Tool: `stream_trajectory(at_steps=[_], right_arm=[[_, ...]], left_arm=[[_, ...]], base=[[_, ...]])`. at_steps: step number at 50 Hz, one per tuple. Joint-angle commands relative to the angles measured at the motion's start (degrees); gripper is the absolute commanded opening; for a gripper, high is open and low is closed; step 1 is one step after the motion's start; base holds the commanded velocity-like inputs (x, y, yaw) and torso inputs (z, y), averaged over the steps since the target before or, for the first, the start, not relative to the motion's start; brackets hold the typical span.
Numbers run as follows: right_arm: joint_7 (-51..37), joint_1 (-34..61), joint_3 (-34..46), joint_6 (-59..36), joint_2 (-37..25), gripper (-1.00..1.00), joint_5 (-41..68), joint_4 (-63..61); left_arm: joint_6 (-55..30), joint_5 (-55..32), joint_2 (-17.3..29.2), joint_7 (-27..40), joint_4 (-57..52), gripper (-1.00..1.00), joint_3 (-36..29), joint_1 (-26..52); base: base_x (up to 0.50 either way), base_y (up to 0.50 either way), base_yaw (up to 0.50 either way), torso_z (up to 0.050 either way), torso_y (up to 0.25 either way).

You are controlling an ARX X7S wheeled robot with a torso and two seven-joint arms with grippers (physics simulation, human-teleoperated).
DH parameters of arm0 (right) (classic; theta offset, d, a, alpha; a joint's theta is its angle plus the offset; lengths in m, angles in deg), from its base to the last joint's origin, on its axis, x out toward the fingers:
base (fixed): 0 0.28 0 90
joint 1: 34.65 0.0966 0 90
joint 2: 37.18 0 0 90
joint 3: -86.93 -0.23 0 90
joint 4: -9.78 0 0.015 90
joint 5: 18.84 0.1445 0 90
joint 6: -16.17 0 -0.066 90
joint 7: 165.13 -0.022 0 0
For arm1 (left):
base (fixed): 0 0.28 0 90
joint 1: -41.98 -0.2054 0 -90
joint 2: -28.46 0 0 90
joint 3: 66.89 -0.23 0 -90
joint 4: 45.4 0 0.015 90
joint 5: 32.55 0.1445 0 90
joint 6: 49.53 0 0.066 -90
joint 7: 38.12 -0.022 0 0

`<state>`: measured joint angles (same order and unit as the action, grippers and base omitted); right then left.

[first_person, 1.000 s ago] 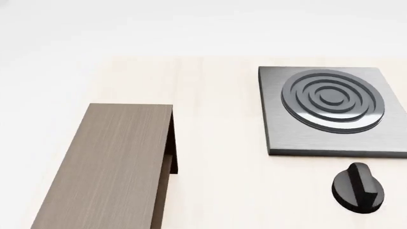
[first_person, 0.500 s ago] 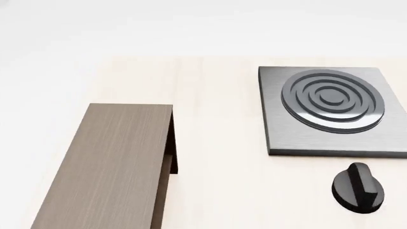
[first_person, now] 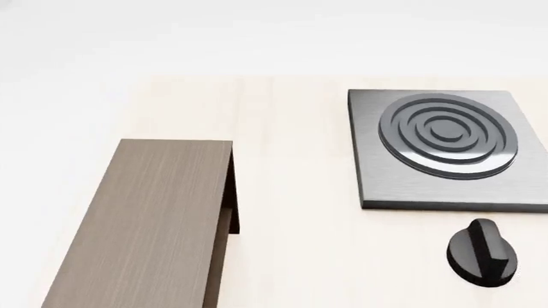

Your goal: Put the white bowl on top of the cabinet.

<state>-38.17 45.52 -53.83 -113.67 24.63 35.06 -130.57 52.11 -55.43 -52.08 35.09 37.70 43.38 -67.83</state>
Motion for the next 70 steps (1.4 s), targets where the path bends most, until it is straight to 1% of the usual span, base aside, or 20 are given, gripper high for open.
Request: stream_trajectory(at_steps=[1,14,18,22,36,47,55,63,67,68,70], right_arm=[[-0.3,-0.3,-1.1,-0.3,0.0,1.0,1.5,0.8],[-1.8,3.3,3.3,-2.1,-2.4,1.0,0.5,4.3],[-1.3,4.4,5.7,-2.1,-3.0,1.0,-1.8,8.1],[-1.1,5.5,6.8,-2.2,-3.2,1.0,-2.2,10.9],[-2.5,9.4,9.7,-4.3,-5.1,1.0,-1.7,14.5],[-4.1,12.5,10.3,-7.1,-6.4,1.0,2.0,15.7],[-5.7,15.1,10.7,-10.3,-7.0,1.0,6.6,18.2],[-10.4,16.9,8.9,-14.3,-7.1,1.0,12.0,20.4],[-13.5,18.2,8.1,-16.9,-7.5,1.0,16.0,21.7],[-15.0,18.9,8.1,-18.4,-7.7,1.0,18.4,22.8],[-15.4,19.2,8.3,-18.6,-7.7,1.0,18.8,23.0]], left_arm=[[0.1,-0.1,0.1,0.0,0.1,1.0,0.0,0.0],[0.2,-0.2,0.1,0.1,0.1,1.0,-0.1,-0.1],[0.2,-0.2,0.1,0.1,0.3,1.0,-0.1,-0.1],[0.2,-0.2,0.2,0.1,0.3,1.0,-0.2,0.0],[0.0,-0.4,0.3,0.2,0.5,1.0,-0.2,0.1],[0.0,-0.3,0.3,0.3,0.5,1.0,-0.3,0.1],[0.1,-0.3,0.3,0.3,0.6,1.0,-0.4,0.1],[0.3,-0.3,0.3,0.3,0.7,1.0,-0.4,0.1],[0.3,-0.3,0.3,0.3,0.8,1.0,-0.5,0.2],[0.4,-0.3,0.3,0.3,0.9,1.0,-0.5,0.1],[0.4,-0.3,0.3,0.3,0.9,1.0,-0.5,0.1]], base=[[0.0,0.0,0.0,0.0,0.0],[0.0,0.0,0.0,0.0,0.0],[0.0,0.0,0.0,0.0,0.0],[0.0,0.0,0.0,0.0,0.0],[0.0,0.0,0.0,0.0,0.0],[0.0,0.0,0.0,0.0,0.0],[0.0,0.0,0.0,0.0,0.0],[0.0,0.0,0.0,0.0,0.0],[0.0,0.0,0.0,0.0,0.0],[0.0,0.0,0.0,0.0,0.0],[0.0,0.0,0.0,0.0,0.0]])
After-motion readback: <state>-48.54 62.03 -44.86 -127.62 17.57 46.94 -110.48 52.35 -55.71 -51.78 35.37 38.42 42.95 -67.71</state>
